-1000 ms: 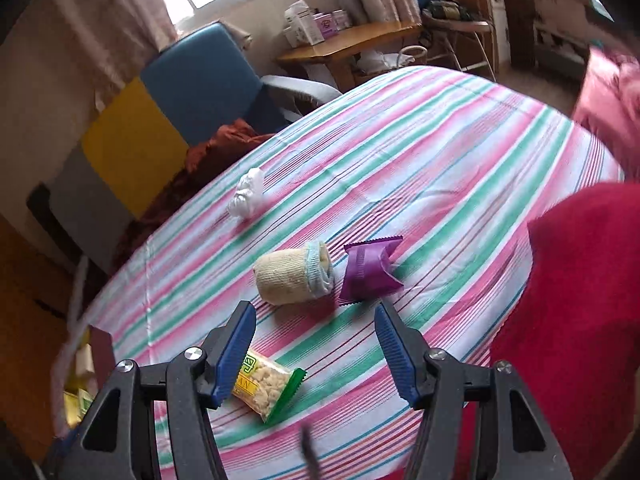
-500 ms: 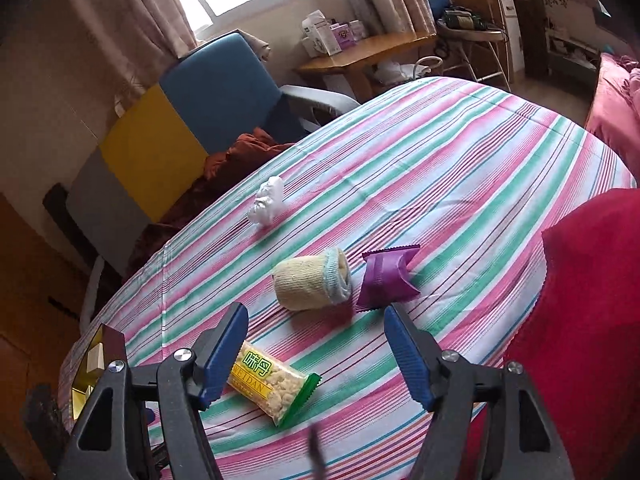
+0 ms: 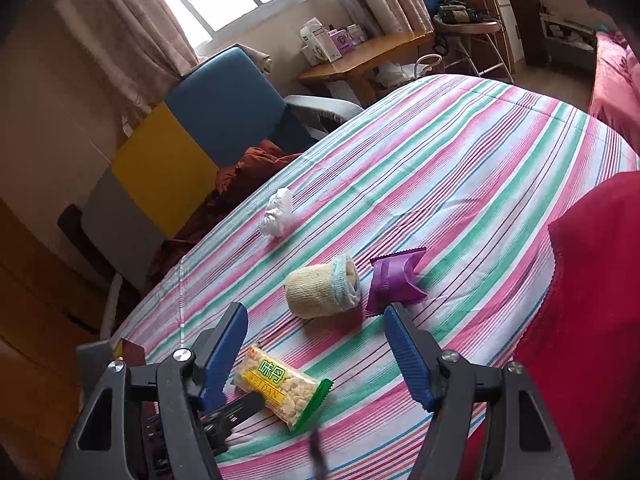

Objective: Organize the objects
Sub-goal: 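Grasp the yellow WEIDAN snack packet with the left tool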

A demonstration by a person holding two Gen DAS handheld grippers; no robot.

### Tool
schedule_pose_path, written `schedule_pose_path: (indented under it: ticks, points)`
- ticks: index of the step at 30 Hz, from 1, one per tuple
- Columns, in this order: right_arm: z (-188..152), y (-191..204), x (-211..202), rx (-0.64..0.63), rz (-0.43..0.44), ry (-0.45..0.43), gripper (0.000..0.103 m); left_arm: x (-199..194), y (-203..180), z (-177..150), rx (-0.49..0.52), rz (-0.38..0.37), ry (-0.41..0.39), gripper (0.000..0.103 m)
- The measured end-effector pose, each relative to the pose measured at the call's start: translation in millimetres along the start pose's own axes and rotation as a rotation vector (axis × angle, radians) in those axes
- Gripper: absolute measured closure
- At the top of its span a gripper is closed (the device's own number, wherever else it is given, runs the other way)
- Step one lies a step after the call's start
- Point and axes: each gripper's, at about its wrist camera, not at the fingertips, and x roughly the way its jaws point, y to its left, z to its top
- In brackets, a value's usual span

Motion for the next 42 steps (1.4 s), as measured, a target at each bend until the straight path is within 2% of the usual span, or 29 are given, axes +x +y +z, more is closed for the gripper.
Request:
schedule_pose_path:
  ticks: [3,6,8,12,14,17,20,23,25,27,36,42]
  points:
    - [1,-3,-1,0.015,0.019,0.001,0.031,12,-6,10,-0.050,0.038,0.011,0.021]
    - [1,-6,-2,0.036,0.041,-0.002,0.031,21,-15,19,-0.040,0.079,-0.004,0.020]
    - [1,-9,-3,0.054,0.053,-0.002,0.031,29,-23,24,0.019,0.129,-0.013,0.020]
    - [2,-17,-3,0.097,0.075,0.001,0.031,47,-40,24,0.188,0.228,-0.017,0.011]
    - [2,-21,-3,0.119,0.084,0.003,0.030,51,-41,18,0.254,0.243,-0.042,0.005]
    - [2,-23,-2,0.132,0.085,0.006,0.030,49,-34,15,0.282,0.221,-0.075,0.003]
    - [2,-21,-1,0.122,0.073,0.010,0.030,45,-27,14,0.308,0.210,-0.081,0.009]
    - [2,-21,-1,0.122,0.065,0.013,0.030,36,-17,12,0.318,0.209,-0.115,0.028]
    - [2,-22,0,0.123,0.059,0.015,0.030,29,-8,11,0.310,0.203,-0.136,0.052]
    - [2,-21,0,0.118,0.051,0.018,0.030,22,2,11,0.300,0.176,-0.147,0.057]
    - [1,-17,5,0.090,0.005,0.044,0.030,-6,32,-34,0.330,0.169,-0.251,0.058]
    - [1,-12,9,0.058,-0.039,0.070,0.030,-7,35,-39,0.326,0.173,-0.268,0.056]
